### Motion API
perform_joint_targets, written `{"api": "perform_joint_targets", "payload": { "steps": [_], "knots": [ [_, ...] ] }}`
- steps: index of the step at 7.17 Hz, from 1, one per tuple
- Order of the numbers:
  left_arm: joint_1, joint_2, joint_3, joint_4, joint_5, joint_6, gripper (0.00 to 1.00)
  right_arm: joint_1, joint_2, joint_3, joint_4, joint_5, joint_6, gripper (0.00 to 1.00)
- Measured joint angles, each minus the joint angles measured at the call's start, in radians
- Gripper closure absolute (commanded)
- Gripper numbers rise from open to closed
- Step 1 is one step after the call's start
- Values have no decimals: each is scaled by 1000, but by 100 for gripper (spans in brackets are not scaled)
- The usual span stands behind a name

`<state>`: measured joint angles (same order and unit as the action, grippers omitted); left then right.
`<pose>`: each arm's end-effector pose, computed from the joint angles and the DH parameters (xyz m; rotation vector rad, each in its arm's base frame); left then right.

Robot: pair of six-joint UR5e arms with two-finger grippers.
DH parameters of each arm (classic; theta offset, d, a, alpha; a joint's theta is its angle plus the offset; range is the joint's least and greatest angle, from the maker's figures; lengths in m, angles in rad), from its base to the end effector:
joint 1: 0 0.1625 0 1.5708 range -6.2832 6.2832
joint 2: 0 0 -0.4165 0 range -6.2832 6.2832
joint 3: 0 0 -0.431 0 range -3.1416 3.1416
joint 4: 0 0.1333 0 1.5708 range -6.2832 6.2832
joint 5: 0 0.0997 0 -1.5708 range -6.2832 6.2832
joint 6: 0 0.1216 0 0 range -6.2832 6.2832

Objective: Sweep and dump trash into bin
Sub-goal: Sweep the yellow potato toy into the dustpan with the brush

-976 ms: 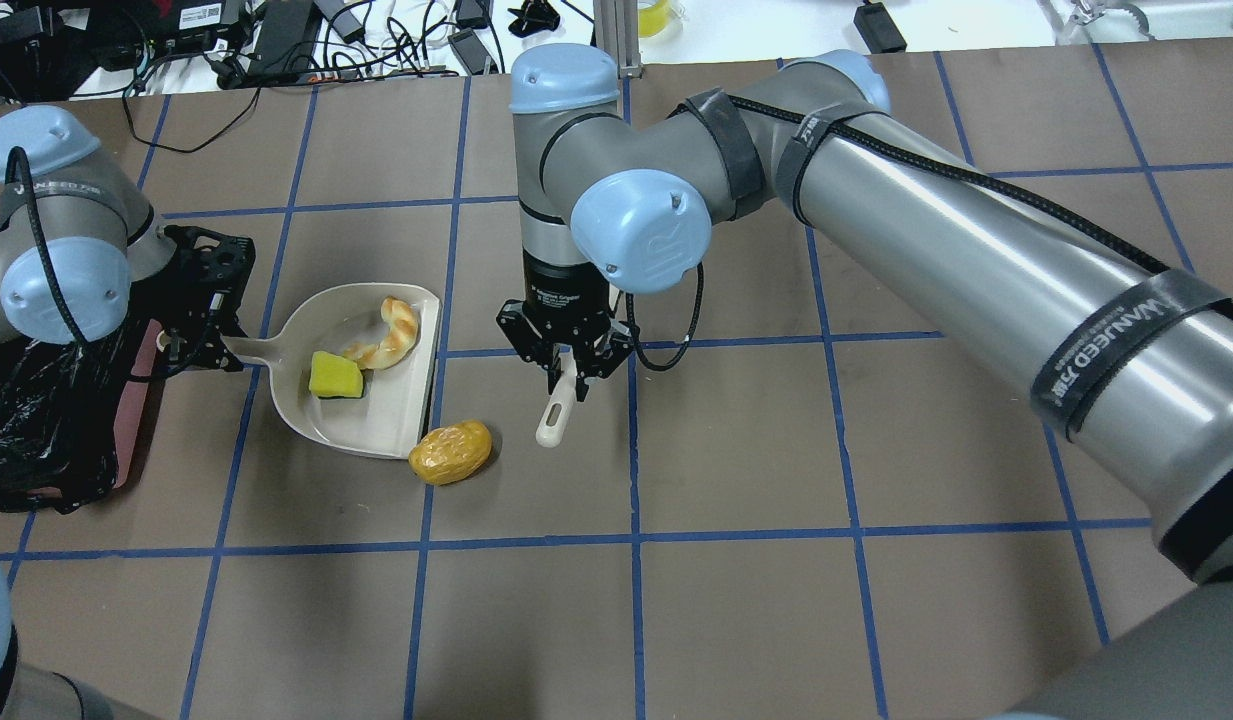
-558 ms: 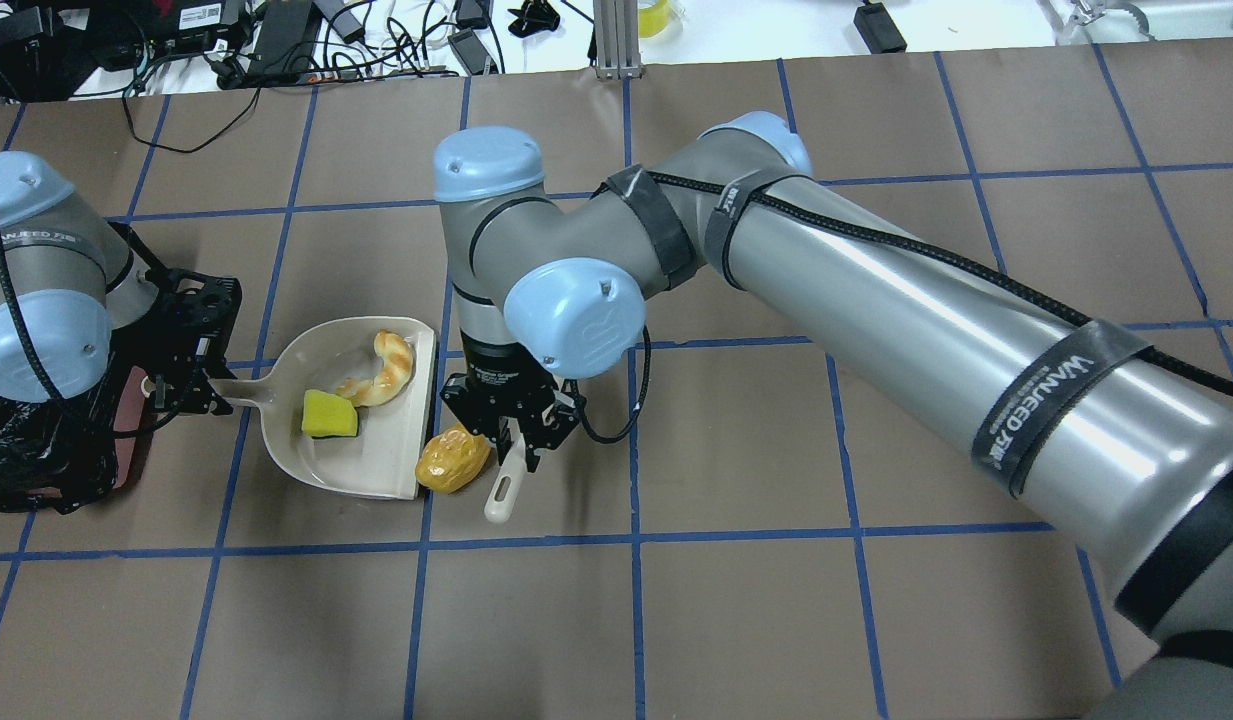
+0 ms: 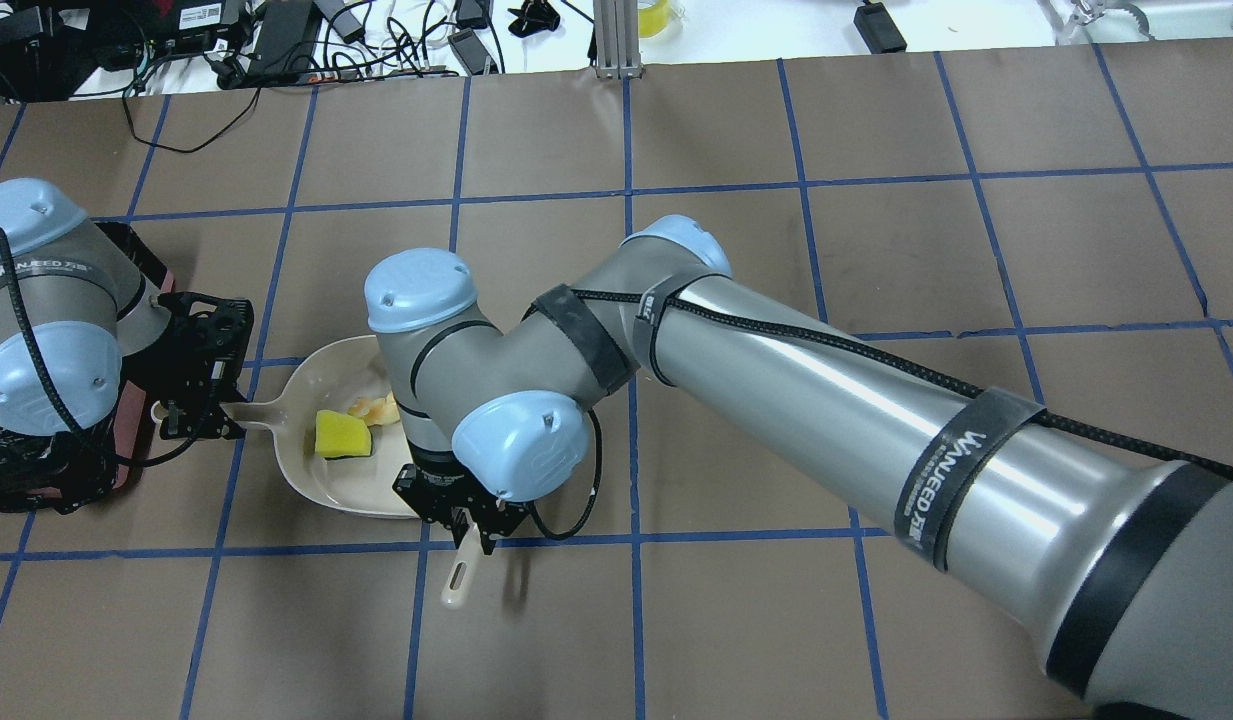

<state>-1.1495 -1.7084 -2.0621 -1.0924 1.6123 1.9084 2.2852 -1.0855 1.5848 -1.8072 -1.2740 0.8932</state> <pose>0.0817 -0.4960 0.1865 -2.0451 -2.2169 -0.1473 0.5460 -0.3719 0.1863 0.3339 3.0463 0.6109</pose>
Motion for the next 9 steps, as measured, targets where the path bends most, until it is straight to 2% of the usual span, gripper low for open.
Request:
{"api": "perform_joint_targets", "payload": {
  "steps": [4, 6, 9],
  "knots": [
    [-2, -18, 0, 3, 14, -17, 100, 51, 10, 4, -63, 19, 52, 100],
    [-3, -22, 0, 4, 16, -19, 100, 52, 35, -33, -126, 45, 104, 100],
    [-4, -22, 8, 5, 15, -17, 100, 53, 57, -118, -143, 112, 161, 100]
  ]
}}
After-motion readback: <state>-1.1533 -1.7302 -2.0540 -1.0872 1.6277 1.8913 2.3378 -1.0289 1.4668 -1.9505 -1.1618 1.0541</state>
